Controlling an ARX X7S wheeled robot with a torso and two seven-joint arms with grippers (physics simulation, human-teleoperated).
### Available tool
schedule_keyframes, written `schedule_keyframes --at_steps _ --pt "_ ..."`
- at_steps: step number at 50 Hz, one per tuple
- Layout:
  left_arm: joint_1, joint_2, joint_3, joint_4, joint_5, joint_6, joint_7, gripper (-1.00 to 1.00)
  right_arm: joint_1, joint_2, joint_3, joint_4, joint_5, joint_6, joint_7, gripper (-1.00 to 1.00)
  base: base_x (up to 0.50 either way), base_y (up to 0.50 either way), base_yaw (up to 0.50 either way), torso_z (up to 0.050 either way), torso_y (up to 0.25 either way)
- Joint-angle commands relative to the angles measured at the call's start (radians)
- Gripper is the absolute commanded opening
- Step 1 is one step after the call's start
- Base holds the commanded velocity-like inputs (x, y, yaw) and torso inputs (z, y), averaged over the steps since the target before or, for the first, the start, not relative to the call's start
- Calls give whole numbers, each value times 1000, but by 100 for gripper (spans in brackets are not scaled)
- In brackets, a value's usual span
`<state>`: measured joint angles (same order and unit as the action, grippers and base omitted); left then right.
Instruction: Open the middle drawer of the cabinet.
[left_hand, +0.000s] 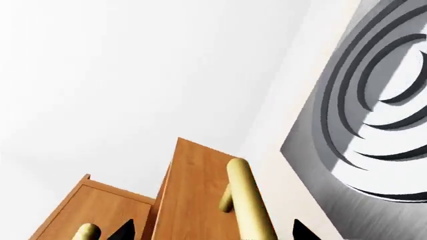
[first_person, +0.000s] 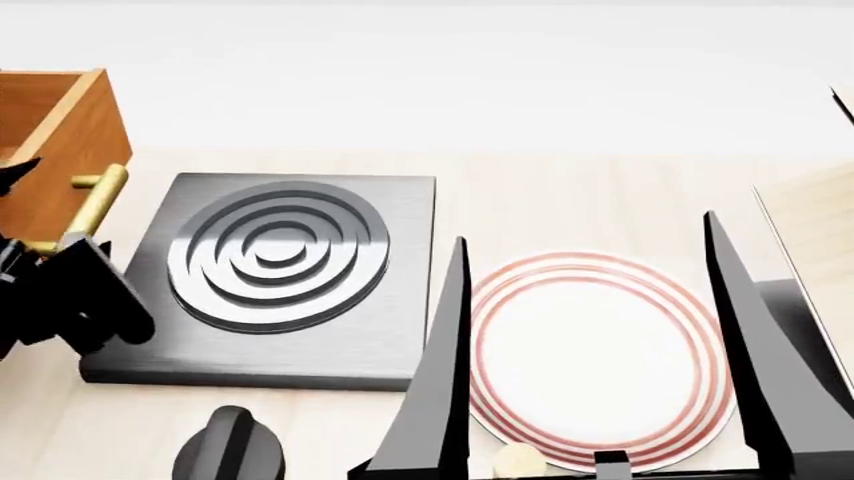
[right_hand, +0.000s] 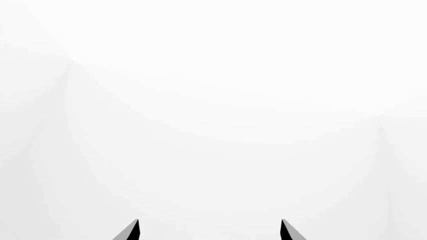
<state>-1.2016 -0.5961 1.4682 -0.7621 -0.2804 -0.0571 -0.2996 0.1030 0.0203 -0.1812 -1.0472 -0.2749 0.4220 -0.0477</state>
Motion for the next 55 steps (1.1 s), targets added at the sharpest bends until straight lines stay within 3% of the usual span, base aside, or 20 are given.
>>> schedule_keyframes --at_steps 1,25,55 --pt "18 7 -191 77 -246 -45 127 100 5 -20 18 0 -23 0 -25 100 0 0 0 0 0" --pt "-35 -46 -398 203 -535 -150 101 100 -4 -20 19 0 -23 -11 -27 100 0 0 0 0 0" --pt "-119 13 -426 67 -628 -309 156 100 2 -20 9 0 -23 -1 -28 100 0 0 0 0 0"
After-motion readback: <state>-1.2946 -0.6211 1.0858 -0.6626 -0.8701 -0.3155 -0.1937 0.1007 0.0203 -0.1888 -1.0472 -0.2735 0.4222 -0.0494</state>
